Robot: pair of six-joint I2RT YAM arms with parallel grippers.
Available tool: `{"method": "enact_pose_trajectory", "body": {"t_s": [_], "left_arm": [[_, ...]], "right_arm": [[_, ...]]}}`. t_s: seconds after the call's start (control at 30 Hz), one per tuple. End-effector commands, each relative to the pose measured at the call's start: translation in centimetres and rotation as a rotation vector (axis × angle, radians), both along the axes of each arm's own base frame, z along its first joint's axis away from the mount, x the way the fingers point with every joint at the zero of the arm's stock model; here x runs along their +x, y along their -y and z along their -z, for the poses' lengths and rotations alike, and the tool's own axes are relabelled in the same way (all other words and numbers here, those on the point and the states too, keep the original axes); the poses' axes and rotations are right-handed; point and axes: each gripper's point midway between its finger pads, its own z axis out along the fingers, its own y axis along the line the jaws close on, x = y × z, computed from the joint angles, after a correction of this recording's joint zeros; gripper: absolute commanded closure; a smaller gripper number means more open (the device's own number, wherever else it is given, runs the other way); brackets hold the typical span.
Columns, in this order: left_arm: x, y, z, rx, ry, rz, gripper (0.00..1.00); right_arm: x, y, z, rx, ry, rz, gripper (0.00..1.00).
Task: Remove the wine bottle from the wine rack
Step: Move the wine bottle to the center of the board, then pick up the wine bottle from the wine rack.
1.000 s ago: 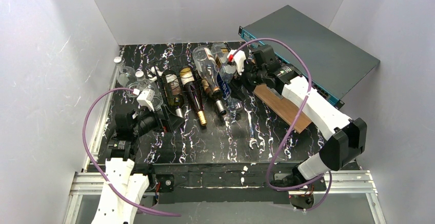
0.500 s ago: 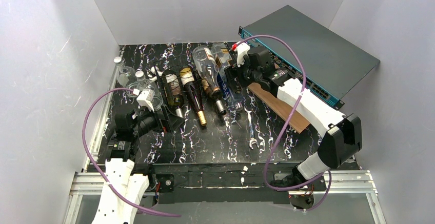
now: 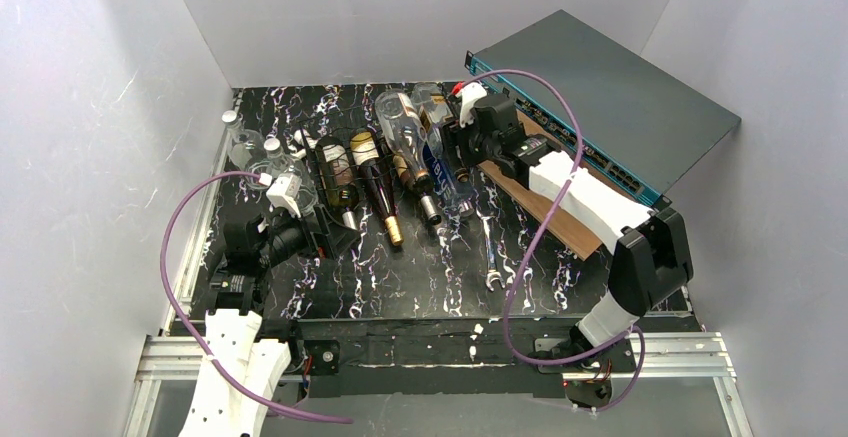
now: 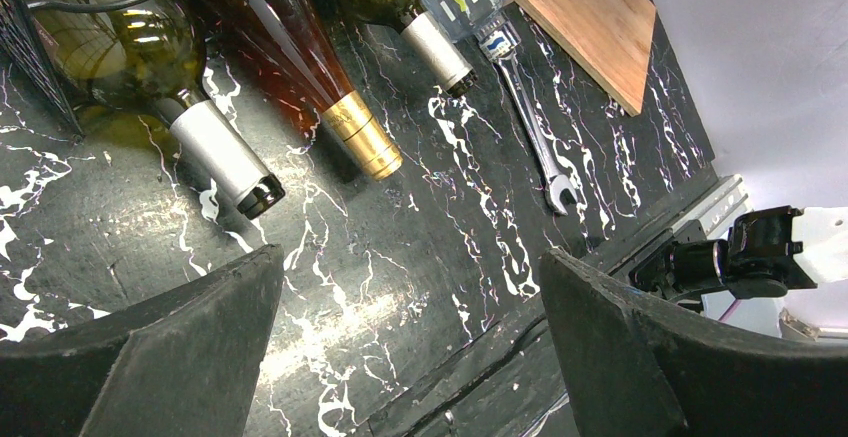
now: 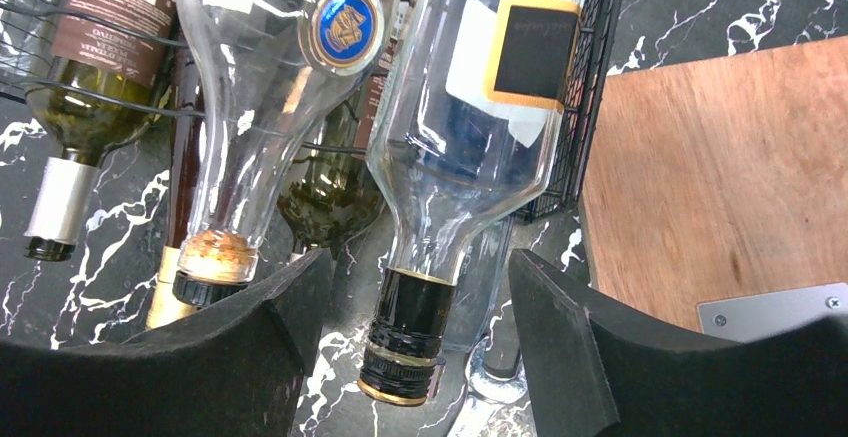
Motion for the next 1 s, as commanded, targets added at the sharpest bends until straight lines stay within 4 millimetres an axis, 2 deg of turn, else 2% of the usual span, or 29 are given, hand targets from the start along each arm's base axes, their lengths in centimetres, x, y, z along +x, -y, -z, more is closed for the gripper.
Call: {"method": "enact_pose_trajectory", "body": {"t_s": [0.0, 0.43, 0.63, 0.97], "left_arm": [[-0.1, 0.0, -0.3, 0.007, 0.019, 0.010, 0.02], [0.0, 0.0, -0.3, 0.007, 0.017, 0.012, 0.02], [0.0, 0.0, -0.3, 0.007, 0.016, 0.012, 0.02], [0.0, 0.0, -0.3, 0.006, 0.016, 0.014, 0.02]], "right_arm": [[0.8, -0.4, 0.0, 0.023, 0.030, 0.027, 0.27], [1.2, -0.8, 2.0, 0.008, 0.002, 0.028, 0.27], [1.4, -1.1, 2.8, 0.006, -0.018, 0.031, 0.31], [1.9, -1.3, 3.0, 0.010, -0.021, 0.040, 0.42]]}}
